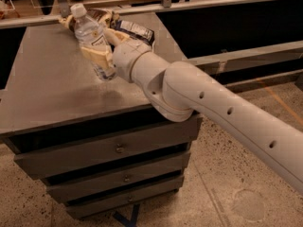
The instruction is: Place blue plastic bottle upright
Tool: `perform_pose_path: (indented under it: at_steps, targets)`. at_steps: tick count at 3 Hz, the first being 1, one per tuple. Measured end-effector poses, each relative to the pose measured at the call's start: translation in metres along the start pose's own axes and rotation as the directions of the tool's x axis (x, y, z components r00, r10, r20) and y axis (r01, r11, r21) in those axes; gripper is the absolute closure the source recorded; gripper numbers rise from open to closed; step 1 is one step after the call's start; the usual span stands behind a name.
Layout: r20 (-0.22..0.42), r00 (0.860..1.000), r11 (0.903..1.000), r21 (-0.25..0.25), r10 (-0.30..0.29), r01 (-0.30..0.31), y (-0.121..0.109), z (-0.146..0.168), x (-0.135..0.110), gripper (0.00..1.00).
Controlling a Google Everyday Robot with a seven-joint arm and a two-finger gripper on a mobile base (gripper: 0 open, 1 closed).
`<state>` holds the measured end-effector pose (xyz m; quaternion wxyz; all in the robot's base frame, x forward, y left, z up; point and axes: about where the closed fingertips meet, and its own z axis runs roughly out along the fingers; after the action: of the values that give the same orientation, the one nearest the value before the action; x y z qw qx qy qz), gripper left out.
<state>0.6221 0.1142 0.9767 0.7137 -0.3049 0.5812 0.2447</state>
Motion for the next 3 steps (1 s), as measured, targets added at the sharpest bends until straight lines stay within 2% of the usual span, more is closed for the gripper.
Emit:
perform_pose_path:
  at_steps: [1, 2, 3]
  targets:
    - [0.096, 0.995, 0.9915, 0.121, 0.038, -0.049, 0.0018, 0.0105, -0.0180, 1.00]
    - [0.134, 0.989, 0.9740, 0.210, 0.058, -0.086, -0.0057, 0.0129, -0.0225, 1.00]
    - [0.142, 0.984, 0.9511, 0.271, 0.112, -0.147, -0.0065, 0.0109, -0.0185, 1.00]
